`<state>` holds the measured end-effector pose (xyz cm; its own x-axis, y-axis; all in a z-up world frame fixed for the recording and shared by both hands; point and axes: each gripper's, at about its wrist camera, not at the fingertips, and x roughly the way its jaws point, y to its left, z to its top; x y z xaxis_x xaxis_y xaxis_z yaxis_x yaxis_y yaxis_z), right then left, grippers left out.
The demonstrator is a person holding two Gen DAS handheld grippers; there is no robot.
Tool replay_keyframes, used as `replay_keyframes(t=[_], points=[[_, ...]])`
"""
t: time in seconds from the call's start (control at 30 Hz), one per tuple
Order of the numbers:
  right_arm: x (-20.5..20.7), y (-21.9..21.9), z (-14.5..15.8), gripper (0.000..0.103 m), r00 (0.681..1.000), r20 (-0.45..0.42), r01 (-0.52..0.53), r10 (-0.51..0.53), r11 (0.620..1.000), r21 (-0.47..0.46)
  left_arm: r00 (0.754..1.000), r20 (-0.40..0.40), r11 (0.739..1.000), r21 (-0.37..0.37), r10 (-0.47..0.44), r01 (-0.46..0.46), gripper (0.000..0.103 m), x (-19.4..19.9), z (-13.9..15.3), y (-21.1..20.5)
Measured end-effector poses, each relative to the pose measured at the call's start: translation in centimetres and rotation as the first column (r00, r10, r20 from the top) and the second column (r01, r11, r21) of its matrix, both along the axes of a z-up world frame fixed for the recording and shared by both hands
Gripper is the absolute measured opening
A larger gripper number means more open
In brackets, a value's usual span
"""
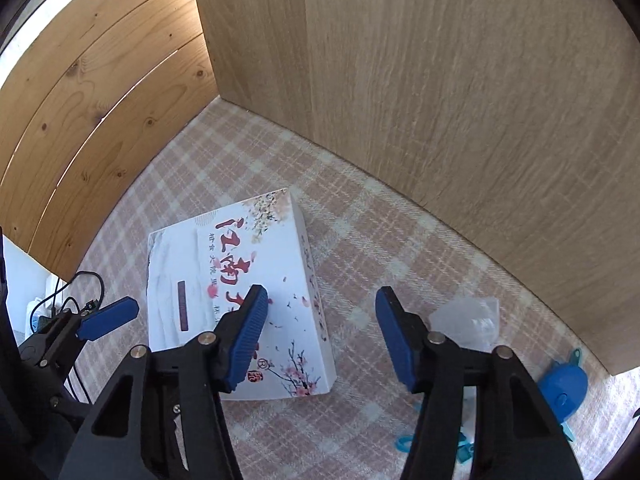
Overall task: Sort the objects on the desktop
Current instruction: 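Close the right gripper on the white box and lift it, then carry the white box over the black bin and open the right gripper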
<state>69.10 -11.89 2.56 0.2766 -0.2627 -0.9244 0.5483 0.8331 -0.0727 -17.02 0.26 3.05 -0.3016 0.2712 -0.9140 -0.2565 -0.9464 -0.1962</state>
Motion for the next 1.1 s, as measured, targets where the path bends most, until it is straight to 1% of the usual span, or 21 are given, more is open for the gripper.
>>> replay_keyframes(t=[0.1, 0.13, 0.17, 0.2, 0.27, 0.37, 0.47, 0.6, 0.7, 0.8, 0.9, 1.0, 1.07, 1.1], points=[[0.2, 0.3, -0.3, 0.051, 1.000, 0.014, 0.001, -0.002, 0.998, 0.057, 1.000, 0.025, 0.999, 0.044, -0.010, 0.009, 0.089, -0.1, -0.4, 0.0], [0.2, 0.5, -0.4, 0.046, 1.000, 0.018, -0.002, 0.000, 0.997, 0.080, 0.999, 0.034, 0.998, 0.059, -0.017, 0.015, 0.086, -0.2, -0.5, 0.0], [0.2, 0.9, -0.5, 0.045, 1.000, 0.019, -0.005, 0.003, 0.996, 0.089, 0.999, 0.042, 0.997, 0.076, -0.030, 0.026, 0.078, -0.2, -0.4, 0.1], [0.2, 1.3, -0.4, 0.045, 1.000, 0.014, -0.008, 0.007, 0.997, 0.076, 0.998, 0.041, 0.997, 0.073, -0.038, 0.035, 0.078, -0.1, -0.3, 0.3], [0.0, 2.1, -0.3, 0.045, 1.000, 0.007, -0.012, 0.012, 0.998, 0.058, 0.998, 0.024, 0.997, 0.044, -0.057, 0.056, 0.078, 0.3, 0.1, 0.6], [-0.9, 2.5, -0.2, 0.045, 1.000, 0.017, 0.021, -0.023, 0.997, 0.075, 0.996, 0.022, 0.996, 0.036, -0.087, 0.086, 0.076, 1.2, 0.3, 0.5], [-2.0, 3.4, 0.1, 0.045, 0.999, 0.025, 0.044, -0.045, 0.997, 0.062, 0.992, 0.011, 0.992, 0.026, -0.124, 0.123, 0.075, 2.6, 1.0, 0.6], [-4.4, 5.3, 1.9, 0.045, 0.996, 0.064, 0.066, -0.068, 0.997, 0.035, 0.984, -0.028, 0.984, 0.017, -0.175, 0.176, 0.075, 5.1, 2.7, 1.0], [-7.1, 6.9, 4.0, 0.045, 0.992, 0.084, 0.090, -0.090, 0.996, -0.002, 0.970, -0.056, 0.971, 0.012, -0.238, 0.239, 0.075, 7.5, 4.5, 1.6], [-10.7, 8.4, 6.7, 0.045, 0.986, 0.112, 0.128, -0.123, 0.991, -0.041, 0.947, -0.087, 0.950, 0.018, -0.309, 0.311, 0.075, 10.8, 6.7, 2.1], [-15.0, 9.6, 9.2, 0.045, 0.972, 0.143, 0.195, -0.185, 0.979, -0.064, 0.914, -0.110, 0.918, 0.021, -0.391, 0.396, 0.075, 14.1, 8.8, 4.0], [-20.4, 10.7, 11.8, 0.045, 0.950, 0.177, 0.279, -0.259, 0.955, -0.098, 0.864, -0.138, 0.870, 0.034, -0.483, 0.492, 0.075, 18.3, 10.7, 6.2], [-24.3, 11.4, 13.7, 0.045, 0.928, 0.194, 0.343, -0.317, 0.932, -0.120, 0.821, -0.153, 0.827, 0.045, -0.549, 0.561, 0.075, 21.5, 11.9, 7.9], [-26.4, 11.8, 14.6, 0.045, 0.916, 0.201, 0.377, -0.348, 0.917, -0.130, 0.795, -0.158, 0.799, 0.048, -0.586, 0.599, 0.075, 23.0, 12.3, 8.8]])
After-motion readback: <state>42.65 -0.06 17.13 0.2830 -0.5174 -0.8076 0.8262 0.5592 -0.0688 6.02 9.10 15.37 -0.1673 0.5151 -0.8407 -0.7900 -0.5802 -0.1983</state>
